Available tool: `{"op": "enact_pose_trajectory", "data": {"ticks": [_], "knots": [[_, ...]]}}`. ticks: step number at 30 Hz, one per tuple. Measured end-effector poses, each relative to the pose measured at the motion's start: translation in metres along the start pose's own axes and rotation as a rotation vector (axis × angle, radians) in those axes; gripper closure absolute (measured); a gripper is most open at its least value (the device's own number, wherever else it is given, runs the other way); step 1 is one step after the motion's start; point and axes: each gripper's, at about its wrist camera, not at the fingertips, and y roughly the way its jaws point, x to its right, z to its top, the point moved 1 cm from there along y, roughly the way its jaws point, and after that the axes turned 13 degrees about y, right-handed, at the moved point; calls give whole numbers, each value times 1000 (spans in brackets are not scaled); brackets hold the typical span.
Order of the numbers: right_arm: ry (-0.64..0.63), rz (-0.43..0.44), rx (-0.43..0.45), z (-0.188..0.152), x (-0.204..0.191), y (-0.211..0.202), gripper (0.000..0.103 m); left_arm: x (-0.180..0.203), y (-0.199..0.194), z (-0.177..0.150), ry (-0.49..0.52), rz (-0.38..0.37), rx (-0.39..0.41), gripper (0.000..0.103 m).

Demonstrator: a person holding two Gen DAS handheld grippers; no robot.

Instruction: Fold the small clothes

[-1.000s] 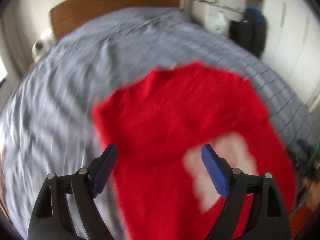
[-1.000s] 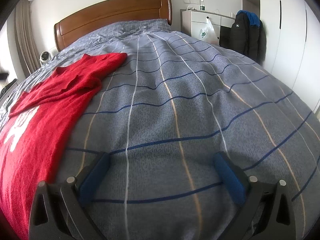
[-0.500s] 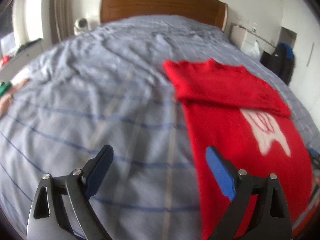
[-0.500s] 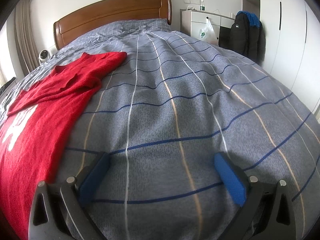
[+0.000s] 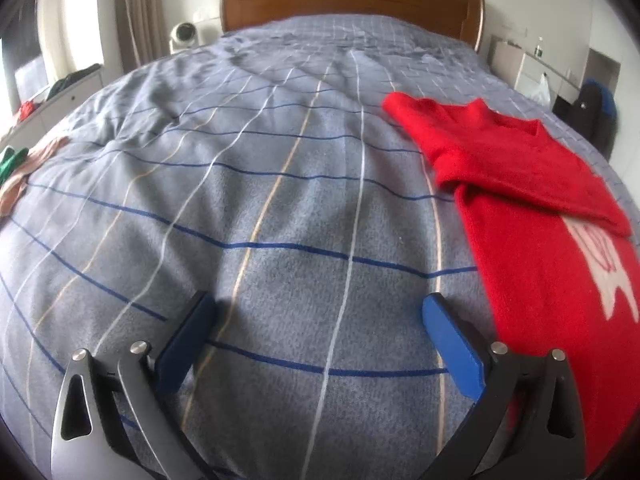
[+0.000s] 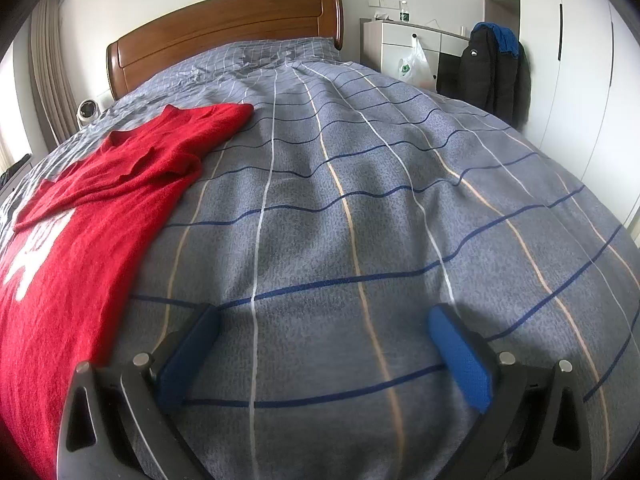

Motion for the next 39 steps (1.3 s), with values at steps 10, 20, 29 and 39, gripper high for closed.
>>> {"op": "enact_pose_trajectory", "data": {"ticks": [10,20,29,39], "knots": [[-2,-7,-3,0,-1,0,1,-1,-2,1,3,7,10,0],[5,2,6,-1,2,-1,1,0,-1,1,10,15,5,0],[11,9,14,-1,3,-2,1,0,0,2,17,23,2,0],[9,-2,14,-2,2,-2,1,-3,1,2,11,13,8,0]]}}
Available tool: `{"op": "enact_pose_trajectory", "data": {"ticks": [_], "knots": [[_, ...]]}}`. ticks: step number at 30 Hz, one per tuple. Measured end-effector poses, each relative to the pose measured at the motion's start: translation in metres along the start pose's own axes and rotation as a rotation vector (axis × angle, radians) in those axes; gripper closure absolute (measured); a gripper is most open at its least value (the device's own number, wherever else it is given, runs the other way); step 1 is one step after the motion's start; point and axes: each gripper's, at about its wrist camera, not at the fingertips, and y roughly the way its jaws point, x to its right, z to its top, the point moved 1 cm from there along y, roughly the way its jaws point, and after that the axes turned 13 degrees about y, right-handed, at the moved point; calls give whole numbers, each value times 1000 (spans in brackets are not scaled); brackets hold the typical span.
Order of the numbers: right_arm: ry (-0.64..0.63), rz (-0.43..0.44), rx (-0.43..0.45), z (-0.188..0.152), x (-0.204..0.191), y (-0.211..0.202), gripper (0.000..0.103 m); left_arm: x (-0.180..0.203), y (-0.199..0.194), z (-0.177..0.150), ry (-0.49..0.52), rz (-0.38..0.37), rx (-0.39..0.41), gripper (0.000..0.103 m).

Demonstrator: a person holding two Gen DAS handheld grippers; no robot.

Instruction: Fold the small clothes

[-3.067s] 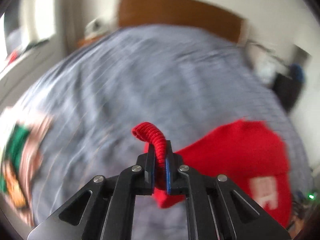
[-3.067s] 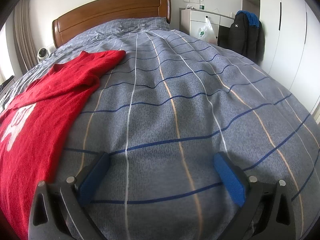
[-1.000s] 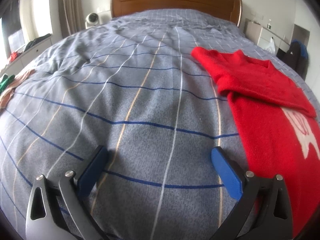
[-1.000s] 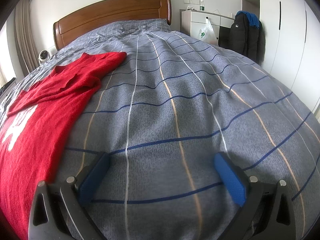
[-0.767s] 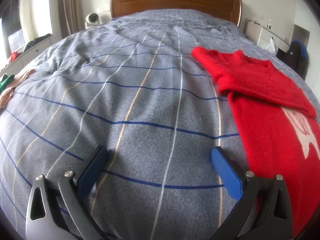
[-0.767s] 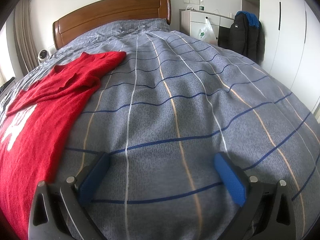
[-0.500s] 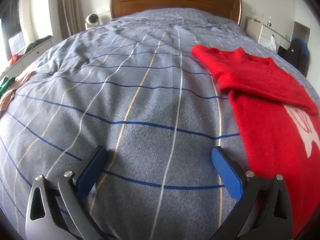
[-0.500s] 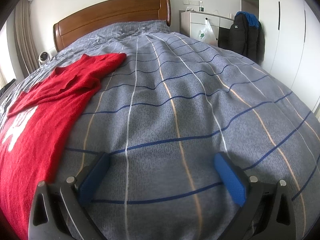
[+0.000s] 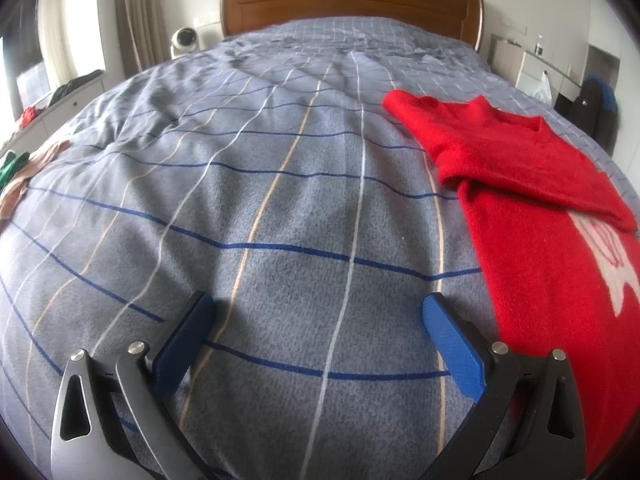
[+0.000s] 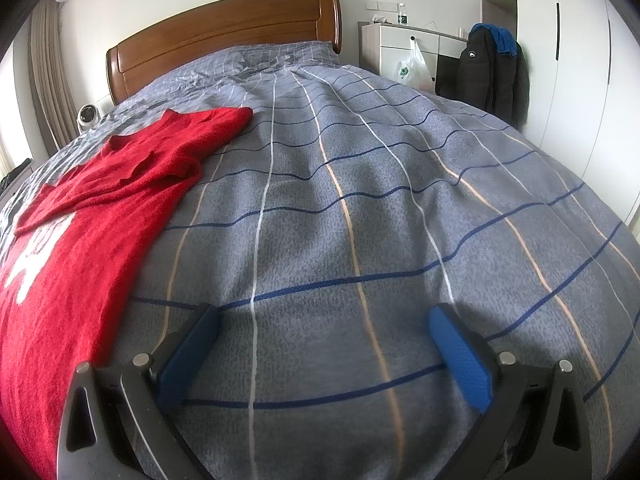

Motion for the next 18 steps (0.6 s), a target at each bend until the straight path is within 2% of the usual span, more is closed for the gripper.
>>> {"op": "enact_pose_trajectory", "data": {"ticks": [11,14,18], "knots": [[-9,-24,-6,1,-3,0,1,-3,0,0,-2,-1,3,0],[-34,-89,-44,5,-9,-8,1,-2,0,0,-2,-2,4,0],[-38,-189,17,5,-15,-40,1,-2,0,0,-2,-1,4,0]]}}
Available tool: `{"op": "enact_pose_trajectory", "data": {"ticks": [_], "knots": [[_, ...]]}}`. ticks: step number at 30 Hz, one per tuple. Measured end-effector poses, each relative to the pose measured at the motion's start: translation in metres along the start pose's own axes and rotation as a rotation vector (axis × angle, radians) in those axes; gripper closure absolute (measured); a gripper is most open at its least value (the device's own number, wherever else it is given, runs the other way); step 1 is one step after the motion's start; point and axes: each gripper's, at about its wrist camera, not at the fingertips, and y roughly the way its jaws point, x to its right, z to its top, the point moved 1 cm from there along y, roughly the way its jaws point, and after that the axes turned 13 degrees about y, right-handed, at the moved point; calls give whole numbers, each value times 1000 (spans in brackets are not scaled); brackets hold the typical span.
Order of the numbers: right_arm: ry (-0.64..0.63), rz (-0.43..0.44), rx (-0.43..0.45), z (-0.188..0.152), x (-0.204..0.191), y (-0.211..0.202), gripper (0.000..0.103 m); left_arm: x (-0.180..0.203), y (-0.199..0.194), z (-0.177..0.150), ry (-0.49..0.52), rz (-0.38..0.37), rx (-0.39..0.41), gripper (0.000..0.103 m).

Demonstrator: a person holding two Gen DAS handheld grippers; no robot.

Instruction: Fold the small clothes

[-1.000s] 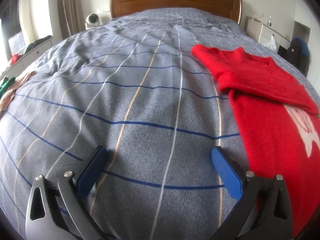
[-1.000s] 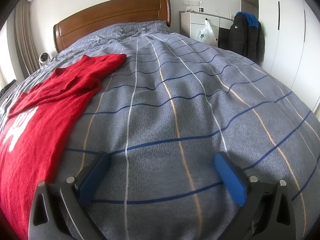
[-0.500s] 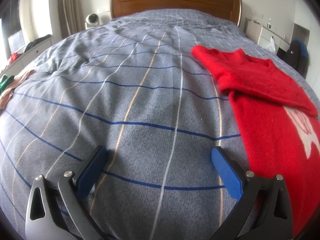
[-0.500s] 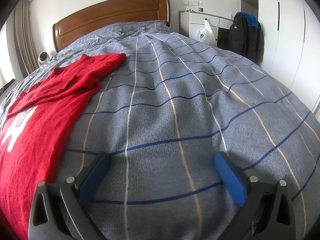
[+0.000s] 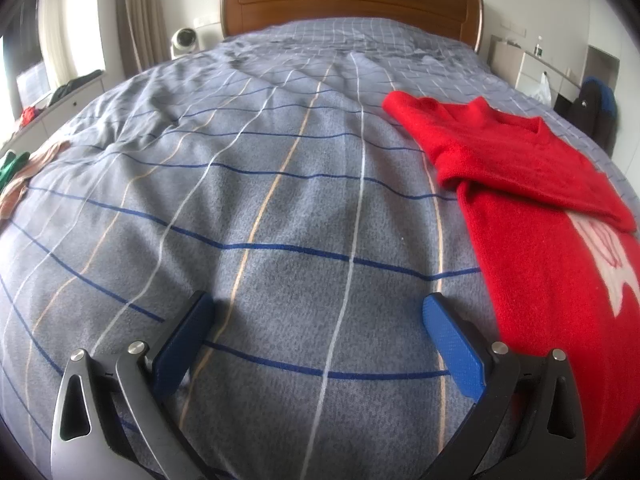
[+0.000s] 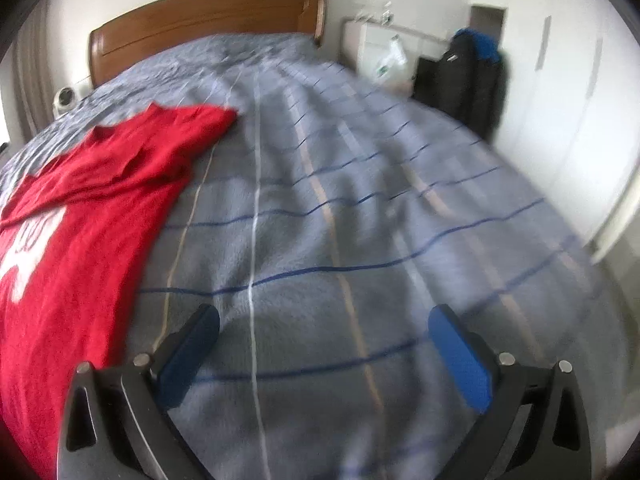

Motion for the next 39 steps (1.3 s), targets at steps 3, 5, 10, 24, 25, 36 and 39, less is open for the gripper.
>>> {"op": "enact_pose_trajectory", "data": {"ticks": [3,5,10,24,25,36,39], "knots": [[-38,-45,-6,-1,-4,-12,1,0,0,0,0,0,0,0],[-58,-68,0,0,-8,-19,1,0,0,0,0,-1,0,0],[-67,-109,2,3,-10,-32,1,-1,0,0,0,-2,1,0],[-133,-208,30,3,-19,-47,1,0,1,0,2,0,0,0],[-138,-213,34,3,-20,-49,1,-1,1,0,2,0,0,0],[-191,-227,86,10,-35,-71,1,-1,1,0,2,0,0,0],[-163,-170,78,12,-33,-75,1,-2,0,1,-1,-11,-14,1]]}}
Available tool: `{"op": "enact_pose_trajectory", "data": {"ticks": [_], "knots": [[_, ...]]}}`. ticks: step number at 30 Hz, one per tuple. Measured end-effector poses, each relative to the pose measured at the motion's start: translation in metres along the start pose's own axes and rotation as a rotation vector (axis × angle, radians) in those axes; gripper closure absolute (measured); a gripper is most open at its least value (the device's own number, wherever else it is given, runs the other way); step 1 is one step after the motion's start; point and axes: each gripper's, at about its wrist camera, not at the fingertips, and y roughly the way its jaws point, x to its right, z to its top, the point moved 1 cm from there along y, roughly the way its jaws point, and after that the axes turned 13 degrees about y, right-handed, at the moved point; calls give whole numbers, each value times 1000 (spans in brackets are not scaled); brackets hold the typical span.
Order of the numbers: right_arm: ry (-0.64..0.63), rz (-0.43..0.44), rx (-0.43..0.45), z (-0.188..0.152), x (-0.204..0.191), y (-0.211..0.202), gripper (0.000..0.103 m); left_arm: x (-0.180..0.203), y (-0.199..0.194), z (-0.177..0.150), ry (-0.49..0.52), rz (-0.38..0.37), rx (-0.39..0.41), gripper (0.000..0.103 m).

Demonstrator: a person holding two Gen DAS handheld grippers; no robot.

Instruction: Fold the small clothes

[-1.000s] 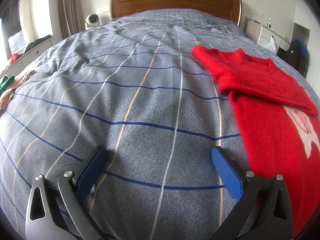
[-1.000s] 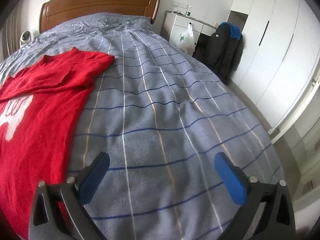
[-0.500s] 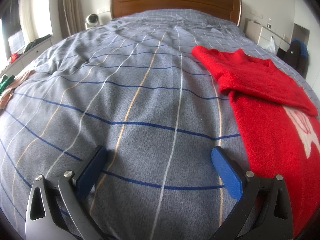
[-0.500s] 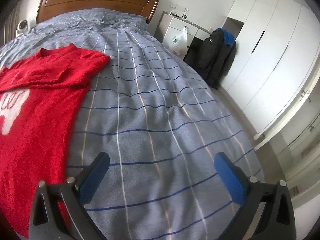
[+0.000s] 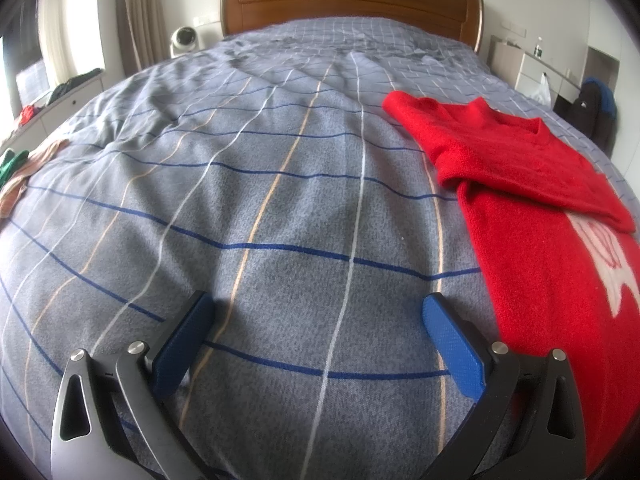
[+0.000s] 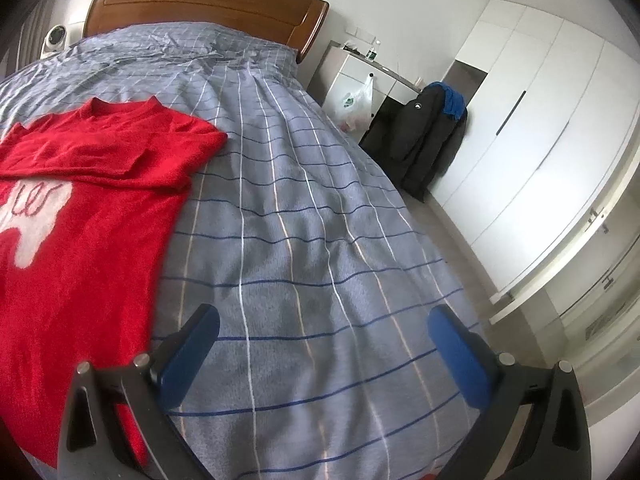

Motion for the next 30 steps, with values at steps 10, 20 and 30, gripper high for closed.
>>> {"op": "enact_pose_trajectory", "data": {"ticks": [10,20,30], "knots": [[105,668,-306,-46,18,-17,1,26,-88,-62,35,-412,-122,3],[81,790,-554,-99,-26,-3,72,78,-109,-98,124,-453,-253,57],[190,835,-546,-91,2,-11,98,54,-135,-104,-51,-582,-195,100]]}}
